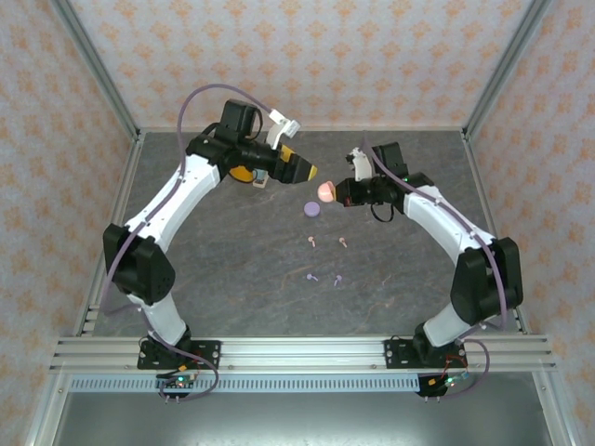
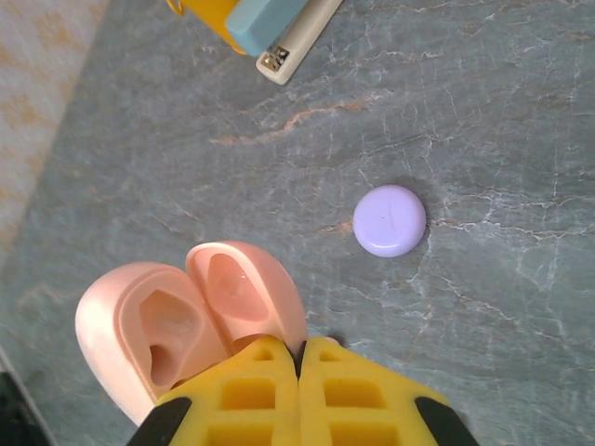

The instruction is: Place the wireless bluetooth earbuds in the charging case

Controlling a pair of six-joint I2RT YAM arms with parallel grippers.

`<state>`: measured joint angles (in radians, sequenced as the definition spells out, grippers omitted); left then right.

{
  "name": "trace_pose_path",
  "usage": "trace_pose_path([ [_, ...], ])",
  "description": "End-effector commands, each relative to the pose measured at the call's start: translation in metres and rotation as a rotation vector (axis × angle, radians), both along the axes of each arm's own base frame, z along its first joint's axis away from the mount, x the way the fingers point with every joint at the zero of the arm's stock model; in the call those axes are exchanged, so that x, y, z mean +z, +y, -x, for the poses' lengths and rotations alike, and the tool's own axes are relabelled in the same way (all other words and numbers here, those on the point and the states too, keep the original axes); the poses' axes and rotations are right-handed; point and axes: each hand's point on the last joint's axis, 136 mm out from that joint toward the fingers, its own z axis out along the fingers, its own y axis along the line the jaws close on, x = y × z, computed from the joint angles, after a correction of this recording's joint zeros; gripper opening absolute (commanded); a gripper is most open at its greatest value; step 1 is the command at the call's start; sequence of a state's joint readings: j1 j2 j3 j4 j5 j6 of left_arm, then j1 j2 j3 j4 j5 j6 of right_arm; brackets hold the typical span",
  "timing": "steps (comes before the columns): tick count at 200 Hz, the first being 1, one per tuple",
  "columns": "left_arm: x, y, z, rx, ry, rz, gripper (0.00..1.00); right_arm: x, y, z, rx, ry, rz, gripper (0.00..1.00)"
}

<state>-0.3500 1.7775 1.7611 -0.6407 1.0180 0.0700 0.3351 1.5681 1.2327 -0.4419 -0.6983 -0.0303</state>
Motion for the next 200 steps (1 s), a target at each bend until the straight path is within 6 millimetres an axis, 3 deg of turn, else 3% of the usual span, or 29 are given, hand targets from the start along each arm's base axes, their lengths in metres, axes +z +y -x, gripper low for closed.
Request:
trace_pose_path([
  [1,-0.032,0.010,0.016,-0.105,0.162,-0.064,0.86,-0.006,-0.003,0.003,0.084,-0.026,0.120,0.00],
  [32,-0.050,0.007,0.021,-0.193,0.251,-0.059,0.79,-0.010,0.000,0.002,0.130,-0.026,0.155,0.00],
  [72,-0.073,0.004,0.012,-0.192,0.285,-0.064,0.77,-0.020,0.013,0.009,0.181,-0.006,0.158,0.00],
  [110,-0.090,0.000,0.008,-0.200,0.322,-0.062,0.69,-0.024,0.025,0.016,0.211,0.001,0.146,0.00],
  [200,-0.117,-0.009,0.013,-0.235,0.378,-0.066,0.61,-0.015,0.040,0.019,0.231,-0.008,0.095,0.00],
])
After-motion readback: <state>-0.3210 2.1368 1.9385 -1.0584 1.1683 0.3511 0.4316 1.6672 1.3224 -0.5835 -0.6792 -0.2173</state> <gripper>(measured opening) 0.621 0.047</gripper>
